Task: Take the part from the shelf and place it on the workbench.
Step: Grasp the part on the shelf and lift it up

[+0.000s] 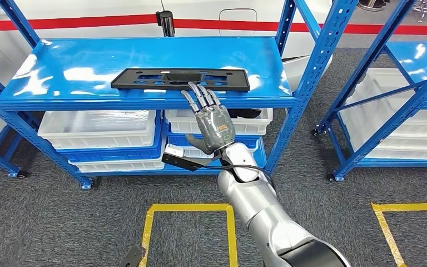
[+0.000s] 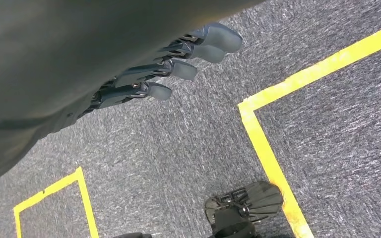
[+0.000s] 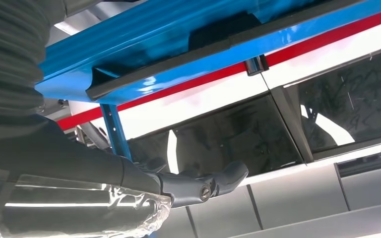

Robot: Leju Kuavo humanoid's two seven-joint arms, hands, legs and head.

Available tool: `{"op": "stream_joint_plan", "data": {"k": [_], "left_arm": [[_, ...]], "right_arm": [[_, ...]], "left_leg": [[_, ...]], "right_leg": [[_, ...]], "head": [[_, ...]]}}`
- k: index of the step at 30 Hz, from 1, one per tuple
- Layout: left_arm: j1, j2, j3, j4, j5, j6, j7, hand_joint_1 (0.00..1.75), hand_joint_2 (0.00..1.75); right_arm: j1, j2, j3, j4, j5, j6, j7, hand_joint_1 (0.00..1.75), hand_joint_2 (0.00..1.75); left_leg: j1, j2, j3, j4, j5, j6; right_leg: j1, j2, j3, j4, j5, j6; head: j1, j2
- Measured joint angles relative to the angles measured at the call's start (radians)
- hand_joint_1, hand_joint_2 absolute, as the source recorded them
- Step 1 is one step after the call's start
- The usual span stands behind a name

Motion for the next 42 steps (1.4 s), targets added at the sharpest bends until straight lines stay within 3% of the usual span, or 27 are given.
{"op": "stream_joint_plan", "data": {"k": [3, 6, 7, 8, 9, 11, 13, 16, 18, 20, 22, 23, 24, 25, 26, 28, 29, 31, 33, 35, 37, 39, 40, 42], "left_arm": [[-0.001, -0.001, 0.003, 0.0, 0.005, 0.003, 0.001, 0.0, 0.0], [-0.001, -0.001, 0.006, 0.0, 0.009, 0.01, 0.002, 0.0, 0.0], [0.001, -0.001, 0.008, 0.0, 0.01, 0.014, 0.002, 0.0, 0.0], [0.002, -0.001, 0.009, 0.0, 0.011, 0.019, 0.002, 0.0, 0.0], [0.003, -0.001, 0.012, 0.0, 0.012, 0.023, 0.002, 0.0, 0.0], [0.004, -0.001, 0.015, 0.0, 0.012, 0.028, 0.002, 0.0, 0.0], [0.004, 0.0, 0.018, 0.0, 0.012, 0.032, 0.002, 0.0, 0.0], [0.006, 0.001, 0.02, 0.001, 0.016, 0.036, 0.001, 0.0, 0.0], [0.007, 0.001, 0.022, 0.001, 0.02, 0.038, 0.001, 0.0, 0.0], [0.007, 0.001, 0.024, 0.001, 0.023, 0.039, 0.001, 0.0, 0.0], [0.009, 0.001, 0.027, 0.001, 0.024, 0.041, 0.002, 0.0, 0.0], [0.01, 0.001, 0.029, 0.001, 0.024, 0.042, 0.002, 0.0, 0.0], [0.011, 0.001, 0.03, 0.001, 0.024, 0.042, 0.002, 0.0, 0.0], [0.012, 0.001, 0.03, 0.001, 0.024, 0.043, 0.003, 0.0, 0.0], [0.012, 0.001, 0.031, 0.002, 0.023, 0.044, 0.003, 0.0, 0.0], [0.011, 0.001, 0.031, 0.002, 0.023, 0.048, 0.003, 0.0, 0.0], [0.01, 0.001, 0.031, 0.002, 0.022, 0.051, 0.003, 0.0, 0.0], [0.009, 0.002, 0.031, 0.002, 0.022, 0.056, 0.003, 0.0, 0.0], [0.009, 0.001, 0.032, 0.002, 0.023, 0.061, 0.003, 0.0, 0.0], [0.007, 0.0, 0.033, 0.002, 0.025, 0.064, 0.003, 0.0, 0.0], [0.006, 0.0, 0.037, 0.002, 0.033, 0.069, 0.004, 0.0, 0.0], [0.007, 0.0, 0.044, 0.002, 0.042, 0.075, 0.007, 0.0, 0.0], [0.007, 0.0, 0.048, 0.002, 0.045, 0.077, 0.008, 0.0, 0.0], [0.007, -0.001, 0.052, 0.002, 0.047, 0.078, 0.009, 0.0, 0.0]], "right_arm": [[-0.002, 0.003, -0.003, -0.004, 0.002, -0.001, -0.002, 0.0, 1.75], [0.0, 0.001, -0.004, -0.004, -0.002, -0.001, -0.005, 0.0, 1.75], [0.004, -0.001, -0.004, -0.004, -0.004, -0.001, -0.006, 0.0, 1.75], [0.007, -0.003, -0.004, -0.004, -0.006, -0.001, -0.006, 0.0, 1.75], [0.008, -0.004, -0.004, -0.003, -0.009, -0.001, -0.006, 0.0, 1.75], [0.009, -0.005, -0.003, -0.003, -0.012, -0.001, -0.006, 0.0, 1.75], [0.009, -0.004, -0.003, -0.003, -0.014, -0.001, -0.005, 0.0, 1.75], [0.01, -0.002, -0.003, -0.002, -0.016, -0.001, -0.003, 0.0, 1.75], [0.011, 0.0, -0.001, -0.002, -0.016, -0.001, -0.003, 0.0, 1.75], [0.011, 0.004, 0.003, -0.002, -0.02, -0.001, -0.002, 0.0, 1.75], [0.011, 0.005, 0.008, 0.001, -0.025, -0.001, 0.0, 0.0, 1.75], [0.011, 0.005, 0.011, 0.003, -0.027, -0.001, 0.001, 0.0, 1.75], [0.011, 0.005, 0.014, 0.005, -0.029, -0.001, 0.002, 0.0, 1.75], [0.011, 0.005, 0.017, 0.007, -0.031, -0.001, 0.004, 0.0, 1.75], [0.011, 0.006, 0.02, 0.008, -0.032, -0.001, 0.004, 0.0, 1.75], [0.009, 0.009, 0.023, 0.008, -0.034, -0.001, 0.006, 0.0, 1.75], [0.009, 0.011, 0.025, 0.008, -0.036, -0.001, 0.006, 0.0, 1.75], [0.007, 0.012, 0.03, 0.008, -0.044, -0.001, 0.006, 0.0, 1.75], [0.005, 0.012, 0.034, 0.008, -0.051, -0.001, 0.006, 0.0, 1.75], [0.002, 0.01, 0.037, 0.01, -0.055, -0.001, 0.006, 0.0, 1.75], [0.0, 0.006, 0.039, 0.015, -0.06, -0.001, 0.007, 0.0, 1.75], [0.001, 0.001, 0.04, 0.024, -0.068, -0.001, 0.008, 0.0, 1.75], [0.0, 0.0, 0.04, 0.028, -0.07, -0.001, 0.009, 0.0, 1.75], [-0.002, -0.001, 0.042, 0.032, -0.071, -0.001, 0.009, 0.0, 1.75]], "left_leg": [[0.009, 0.007, 0.01, -0.024, 0.014, 0.015], [0.01, 0.013, 0.009, -0.031, 0.02, 0.023], [0.01, 0.014, 0.008, -0.031, 0.02, 0.023], [0.011, 0.014, 0.008, -0.03, 0.019, 0.022], [0.012, 0.015, 0.008, -0.029, 0.018, 0.02], [0.015, 0.015, 0.01, -0.023, 0.012, 0.01], [0.013, 0.015, 0.007, -0.011, 0.003, -0.007], [0.014, 0.019, 0.0, 0.0, -0.002, -0.021], [0.022, 0.018, -0.009, 0.025, -0.02, -0.028], [0.026, 0.016, -0.051, 0.119, -0.074, -0.038], [0.027, 0.015, -0.12, 0.255, -0.131, -0.043], [0.027, 0.015, -0.143, 0.296, -0.138, -0.042], [0.027, 0.014, -0.15, 0.301, -0.127, -0.04], [0.027, 0.014, -0.134, 0.261, -0.095, -0.036], [0.027, 0.013, -0.103, 0.192, -0.055, -0.031], [0.022, 0.009, -0.041, 0.06, -0.001, -0.025], [0.019, 0.007, -0.027, 0.027, 0.007, -0.023], [0.012, 0.006, -0.025, 0.014, 0.008, -0.019], [0.014, 0.007, -0.022, 0.003, 0.017, -0.005], [0.016, 0.009, -0.02, -0.008, 0.027, 0.009], [0.012, 0.01, -0.025, -0.008, 0.03, 0.014], [0.007, 0.009, -0.03, -0.008, 0.032, 0.017], [0.004, 0.009, -0.031, -0.008, 0.032, 0.018], [-0.001, 0.008, -0.031, -0.007, 0.033, 0.018]], "right_leg": [[0.007, -0.008, -0.027, 0.042, -0.022, -0.002], [0.008, -0.017, -0.127, 0.232, -0.095, -0.016], [0.007, -0.018, -0.157, 0.286, -0.109, -0.014], [0.006, -0.02, -0.17, 0.305, -0.109, -0.009], [0.005, -0.022, -0.166, 0.292, -0.096, -0.001], [-0.002, -0.034, -0.098, 0.147, -0.036, 0.016], [-0.003, -0.043, -0.04, 0.036, 0.003, 0.015], [0.001, -0.034, -0.038, 0.028, 0.008, -0.006], [-0.002, -0.028, -0.037, 0.028, 0.009, -0.014], [-0.002, -0.024, -0.035, 0.027, 0.01, -0.021], [0.001, -0.022, -0.035, 0.028, 0.009, -0.024], [0.002, -0.021, -0.035, 0.028, 0.009, -0.024], [0.004, -0.019, -0.034, 0.028, 0.008, -0.024], [0.005, -0.016, -0.032, 0.028, 0.008, -0.024], [0.005, -0.014, -0.03, 0.028, 0.008, -0.024], [0.009, -0.01, -0.029, 0.027, 0.009, -0.023], [0.011, -0.009, -0.031, 0.027, 0.009, -0.022], [0.013, -0.009, -0.033, 0.023, 0.012, -0.016], [0.014, -0.013, -0.043, 0.031, 0.007, -0.009], [0.016, -0.02, -0.08, 0.102, -0.03, -0.012], [0.016, -0.022, -0.149, 0.244, -0.089, -0.02], [0.017, -0.022, -0.184, 0.32, -0.111, -0.016], [0.017, -0.022, -0.168, 0.292, -0.097, -0.011], [0.022, -0.025, -0.09, 0.152, -0.05, -0.008]], "head": [[0.003, 0.0], [0.005, 0.0], [0.005, 0.0], [0.006, 0.0], [0.006, 0.0], [0.006, 0.0], [0.006, 0.0], [0.003, 0.0], [0.001, 0.0], [-0.001, 0.0], [-0.002, 0.0], [-0.002, 0.0], [-0.002, 0.0], [-0.002, 0.0], [-0.002, 0.0], [-0.002, 0.0], [-0.002, 0.0], [-0.002, 0.0], [0.0, 0.0], [0.002, 0.0], [0.003, 0.0], [0.004, 0.0], [0.004, 0.0], [0.004, 0.0]]}}
